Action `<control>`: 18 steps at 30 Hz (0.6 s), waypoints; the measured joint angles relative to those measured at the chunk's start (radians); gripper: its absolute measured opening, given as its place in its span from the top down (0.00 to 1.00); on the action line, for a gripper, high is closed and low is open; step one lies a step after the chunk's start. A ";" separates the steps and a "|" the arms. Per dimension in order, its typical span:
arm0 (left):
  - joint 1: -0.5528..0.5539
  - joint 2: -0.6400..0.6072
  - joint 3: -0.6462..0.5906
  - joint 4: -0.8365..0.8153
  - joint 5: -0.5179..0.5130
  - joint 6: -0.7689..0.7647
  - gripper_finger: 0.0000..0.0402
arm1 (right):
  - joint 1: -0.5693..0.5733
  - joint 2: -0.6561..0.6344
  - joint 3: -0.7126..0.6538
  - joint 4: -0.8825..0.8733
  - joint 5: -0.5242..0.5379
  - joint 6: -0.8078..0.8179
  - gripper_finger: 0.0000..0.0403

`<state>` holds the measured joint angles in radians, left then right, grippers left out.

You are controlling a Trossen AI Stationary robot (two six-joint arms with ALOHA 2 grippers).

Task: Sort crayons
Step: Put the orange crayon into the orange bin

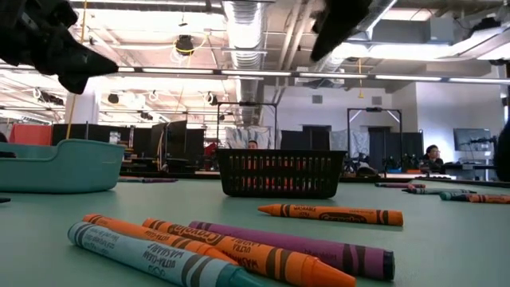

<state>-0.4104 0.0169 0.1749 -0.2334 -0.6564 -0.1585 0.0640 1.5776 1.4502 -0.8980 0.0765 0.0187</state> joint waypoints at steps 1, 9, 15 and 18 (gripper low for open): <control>0.000 0.010 0.000 0.019 0.018 0.000 0.94 | 0.051 -0.032 -0.050 0.059 0.001 0.026 0.84; 0.000 0.326 0.000 0.413 0.206 0.020 0.94 | 0.427 -0.161 -0.450 0.661 0.145 0.167 0.84; 0.000 0.772 0.021 0.839 0.317 0.034 0.94 | 0.578 -0.109 -0.519 0.774 0.362 0.235 0.84; -0.007 1.000 0.117 0.893 0.335 0.026 0.94 | 0.623 -0.073 -0.520 0.779 0.437 0.269 0.84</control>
<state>-0.4174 1.0169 0.2924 0.6595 -0.3213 -0.1322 0.6870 1.5050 0.9306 -0.1192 0.5131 0.2882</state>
